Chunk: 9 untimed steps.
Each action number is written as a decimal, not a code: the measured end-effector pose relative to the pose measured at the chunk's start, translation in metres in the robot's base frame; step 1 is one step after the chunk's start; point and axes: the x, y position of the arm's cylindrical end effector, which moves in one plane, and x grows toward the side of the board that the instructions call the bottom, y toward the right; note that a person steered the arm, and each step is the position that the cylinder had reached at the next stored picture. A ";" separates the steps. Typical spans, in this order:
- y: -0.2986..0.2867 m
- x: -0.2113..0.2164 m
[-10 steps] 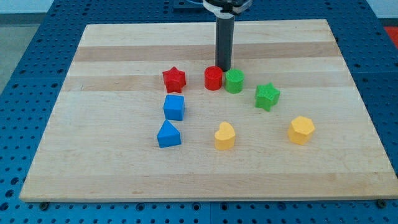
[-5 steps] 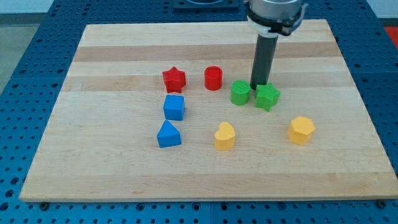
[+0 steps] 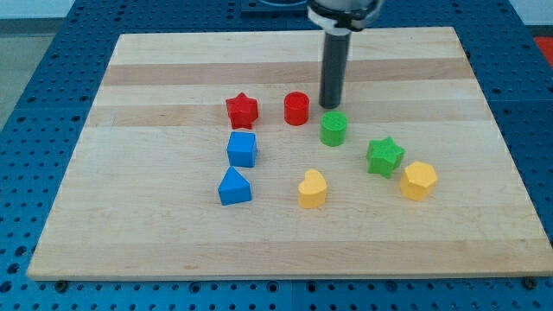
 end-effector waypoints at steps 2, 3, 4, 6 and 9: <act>-0.044 0.005; -0.035 -0.011; -0.033 -0.006; 0.006 0.029; 0.063 -0.036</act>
